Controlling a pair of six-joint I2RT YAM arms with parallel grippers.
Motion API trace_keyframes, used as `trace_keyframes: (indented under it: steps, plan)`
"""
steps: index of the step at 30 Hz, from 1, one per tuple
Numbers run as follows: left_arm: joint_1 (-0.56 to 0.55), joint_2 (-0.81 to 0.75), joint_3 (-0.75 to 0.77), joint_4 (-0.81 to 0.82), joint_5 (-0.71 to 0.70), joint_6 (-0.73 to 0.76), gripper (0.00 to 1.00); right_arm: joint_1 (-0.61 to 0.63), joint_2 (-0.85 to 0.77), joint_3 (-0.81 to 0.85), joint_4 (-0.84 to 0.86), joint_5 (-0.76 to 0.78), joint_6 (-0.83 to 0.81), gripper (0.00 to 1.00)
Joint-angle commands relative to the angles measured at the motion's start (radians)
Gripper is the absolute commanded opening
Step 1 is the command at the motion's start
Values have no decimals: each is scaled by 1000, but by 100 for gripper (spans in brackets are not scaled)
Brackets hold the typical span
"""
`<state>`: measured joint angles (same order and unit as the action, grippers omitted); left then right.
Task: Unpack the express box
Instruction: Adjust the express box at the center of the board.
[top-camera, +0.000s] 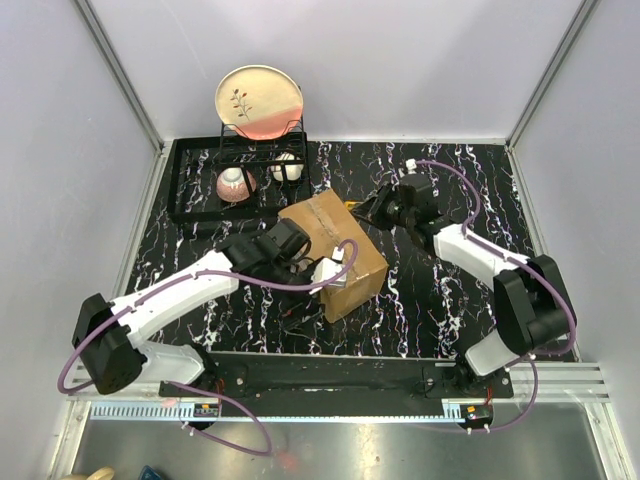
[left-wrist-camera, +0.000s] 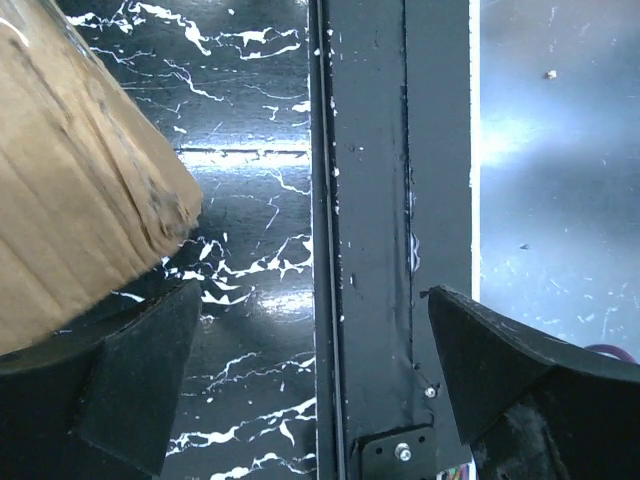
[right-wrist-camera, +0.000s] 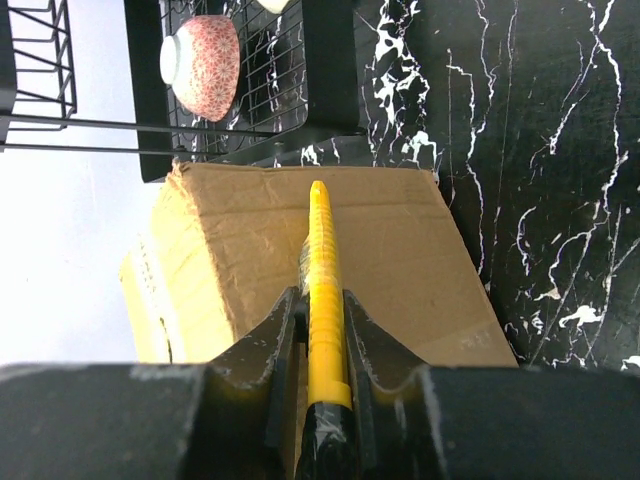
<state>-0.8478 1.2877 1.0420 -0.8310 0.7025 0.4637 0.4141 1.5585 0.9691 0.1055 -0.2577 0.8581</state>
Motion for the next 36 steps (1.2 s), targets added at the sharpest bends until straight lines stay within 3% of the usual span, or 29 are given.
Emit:
trace_keyframes:
  steps: [1, 3, 7, 10, 16, 18, 23, 29, 36]
  plan:
    - [4, 19, 137, -174, 31, 96, 99, -9, -93, -20, 36, 0, -28, 0]
    - [21, 35, 244, -312, -15, 189, 99, -46, -173, -35, -30, 44, -57, 0]
    - [90, 79, 459, -421, -118, 297, 99, -101, -360, -67, -164, 165, -146, 0]
    - [133, 133, 565, -350, -221, 325, 99, -113, -532, -125, -213, 213, -142, 0]
    - [185, 263, 536, -160, -328, 446, 99, -113, -799, -286, -302, 124, 4, 0]
    - [257, 344, 613, -109, -321, 394, 99, -113, -886, -309, -390, 112, 28, 0]
    - [435, 536, 861, -172, -169, 238, 99, -113, -1030, -329, -570, 20, 58, 0]
    - [400, 544, 865, -186, -67, 254, 99, -113, -1109, -314, -627, -126, -89, 0]
    - [270, 408, 794, -227, -92, 315, 99, -113, -1106, -280, -684, -117, -173, 0]
